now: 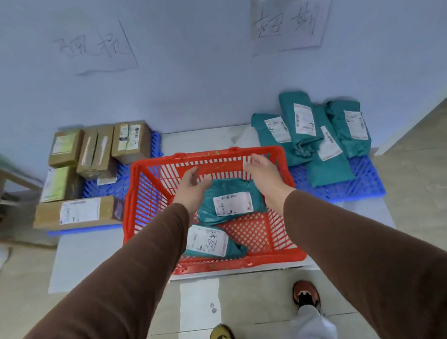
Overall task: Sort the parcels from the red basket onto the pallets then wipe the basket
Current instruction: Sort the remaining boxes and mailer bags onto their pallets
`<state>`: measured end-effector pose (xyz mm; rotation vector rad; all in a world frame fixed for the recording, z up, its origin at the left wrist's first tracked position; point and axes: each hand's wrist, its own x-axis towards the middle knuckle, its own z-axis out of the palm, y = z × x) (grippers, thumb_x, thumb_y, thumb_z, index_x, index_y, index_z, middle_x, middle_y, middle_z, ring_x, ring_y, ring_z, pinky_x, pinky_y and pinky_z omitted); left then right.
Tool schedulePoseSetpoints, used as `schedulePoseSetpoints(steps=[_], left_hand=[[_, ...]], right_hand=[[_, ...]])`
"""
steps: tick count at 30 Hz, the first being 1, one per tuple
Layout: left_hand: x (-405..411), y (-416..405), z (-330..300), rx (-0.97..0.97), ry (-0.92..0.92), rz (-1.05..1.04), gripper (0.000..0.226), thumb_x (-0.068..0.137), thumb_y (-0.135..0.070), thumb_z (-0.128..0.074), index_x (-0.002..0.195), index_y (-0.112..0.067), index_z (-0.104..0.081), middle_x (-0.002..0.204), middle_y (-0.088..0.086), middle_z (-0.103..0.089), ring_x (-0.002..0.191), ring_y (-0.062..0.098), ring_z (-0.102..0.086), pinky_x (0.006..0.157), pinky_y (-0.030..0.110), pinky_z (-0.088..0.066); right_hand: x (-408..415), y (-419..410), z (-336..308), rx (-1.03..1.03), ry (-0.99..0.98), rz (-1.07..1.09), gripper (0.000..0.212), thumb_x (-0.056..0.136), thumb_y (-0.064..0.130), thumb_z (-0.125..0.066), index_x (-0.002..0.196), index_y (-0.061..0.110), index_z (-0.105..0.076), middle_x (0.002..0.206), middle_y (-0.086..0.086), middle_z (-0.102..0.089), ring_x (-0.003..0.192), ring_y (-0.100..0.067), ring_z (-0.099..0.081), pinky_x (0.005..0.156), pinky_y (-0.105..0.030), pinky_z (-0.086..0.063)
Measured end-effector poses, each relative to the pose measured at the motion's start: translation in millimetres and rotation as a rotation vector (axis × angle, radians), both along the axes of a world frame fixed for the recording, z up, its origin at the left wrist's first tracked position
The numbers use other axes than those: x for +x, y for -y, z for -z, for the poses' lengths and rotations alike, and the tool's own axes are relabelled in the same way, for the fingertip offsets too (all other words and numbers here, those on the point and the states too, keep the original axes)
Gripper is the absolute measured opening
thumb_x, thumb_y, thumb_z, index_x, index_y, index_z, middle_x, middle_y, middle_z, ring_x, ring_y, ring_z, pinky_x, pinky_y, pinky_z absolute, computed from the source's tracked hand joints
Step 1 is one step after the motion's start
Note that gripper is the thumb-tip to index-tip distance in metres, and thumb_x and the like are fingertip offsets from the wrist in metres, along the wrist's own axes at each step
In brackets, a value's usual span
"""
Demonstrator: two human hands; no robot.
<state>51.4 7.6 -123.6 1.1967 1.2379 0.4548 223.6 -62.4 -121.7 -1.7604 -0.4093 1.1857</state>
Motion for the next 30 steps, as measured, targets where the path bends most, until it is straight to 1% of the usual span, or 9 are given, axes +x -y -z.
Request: schedulePoseSetpoints(steps=[5, 9, 11, 13, 16, 19, 22, 26, 30], left_hand=[[-37, 1, 33, -0.055, -0.078, 0.007, 0.061, 0.099, -0.028, -0.061, 0.153, -0.018, -0.035, 0.156, 0.01, -0.039, 0.136, 0.025, -0.045, 0.102, 0.034, -0.039], [-47, -6, 65, -0.102, -0.111, -0.015, 0.063, 0.098, -0.025, -0.061, 0.153, -0.014, -0.033, 0.152, 0.008, -0.044, 0.124, 0.022, -0.051, 0.099, 0.034, -0.043], [-48, -13, 83, -0.125, -0.136, -0.018, 0.067, 0.097, -0.027, -0.063, 0.155, -0.016, -0.031, 0.155, 0.008, -0.041, 0.133, 0.027, -0.047, 0.11, 0.04, -0.04], [-46, -22, 101, -0.14, -0.15, -0.035, 0.068, 0.097, -0.027, -0.064, 0.155, -0.016, -0.03, 0.156, 0.009, -0.04, 0.134, 0.027, -0.046, 0.108, 0.038, -0.039], [-38, -38, 126, -0.166, -0.162, -0.067, 0.068, 0.096, -0.025, -0.065, 0.154, -0.013, -0.031, 0.153, 0.011, -0.043, 0.12, 0.024, -0.052, 0.095, 0.033, -0.042], [-31, -51, 153, -0.202, -0.196, -0.079, 0.071, 0.094, -0.028, -0.068, 0.153, -0.014, -0.031, 0.151, 0.013, -0.045, 0.124, 0.03, -0.054, 0.107, 0.042, -0.045], [-23, -55, 173, -0.222, -0.264, -0.039, 0.07, 0.094, -0.032, -0.068, 0.153, -0.014, -0.033, 0.151, 0.012, -0.047, 0.132, 0.033, -0.05, 0.107, 0.041, -0.04], [-14, -61, 198, -0.29, -0.249, -0.008, 0.058, 0.09, -0.031, -0.072, 0.14, -0.011, -0.05, 0.14, 0.009, -0.059, 0.121, 0.03, -0.058, 0.109, 0.046, -0.044], [-7, -65, 211, -0.354, -0.184, -0.038, 0.051, 0.088, -0.024, -0.075, 0.134, -0.013, -0.055, 0.129, 0.005, -0.065, 0.105, 0.025, -0.062, 0.094, 0.039, -0.049]], right_hand=[[-17, 13, 40, -0.13, -0.049, 0.024, 0.045, 0.1, 0.025, -0.055, 0.143, 0.018, -0.046, 0.135, 0.006, -0.054, 0.125, -0.018, -0.053, 0.11, -0.042, -0.042], [-2, 9, 119, -0.218, -0.081, 0.065, 0.063, 0.088, 0.038, -0.057, 0.148, 0.026, -0.041, 0.147, -0.001, -0.053, 0.125, -0.028, -0.058, 0.106, -0.054, -0.047], [-1, 7, 131, -0.243, -0.073, 0.082, 0.048, 0.089, 0.034, -0.056, 0.135, 0.021, -0.048, 0.134, -0.002, -0.062, 0.113, -0.026, -0.064, 0.102, -0.051, -0.051], [-6, 2, 122, -0.253, -0.026, 0.111, 0.027, 0.098, 0.024, -0.054, 0.124, 0.025, -0.049, 0.12, -0.001, -0.064, 0.107, -0.024, -0.064, 0.099, -0.046, -0.052], [1, -10, 140, -0.247, 0.047, 0.126, 0.025, 0.099, 0.019, -0.053, 0.124, 0.021, -0.053, 0.11, 0.0, -0.064, 0.099, -0.021, -0.063, 0.091, -0.04, -0.053], [13, -23, 183, -0.272, 0.057, 0.111, 0.029, 0.091, 0.024, -0.053, 0.121, 0.025, -0.055, 0.107, -0.001, -0.07, 0.09, -0.025, -0.071, 0.083, -0.049, -0.06], [47, -42, 283, -0.327, 0.128, 0.108, 0.038, 0.079, 0.033, -0.053, 0.118, 0.034, -0.052, 0.106, 0.003, -0.069, 0.091, -0.028, -0.072, 0.079, -0.051, -0.061], [93, -70, 421, -0.4, 0.208, 0.096, 0.048, 0.064, 0.044, -0.057, 0.11, 0.048, -0.045, 0.104, 0.008, -0.07, 0.092, -0.03, -0.072, 0.082, -0.053, -0.059], [25, -47, 252, -0.366, 0.04, 0.078, 0.04, 0.087, 0.024, -0.058, 0.121, 0.03, -0.037, 0.101, 0.0, -0.059, 0.096, -0.025, -0.062, 0.093, -0.045, -0.055]])
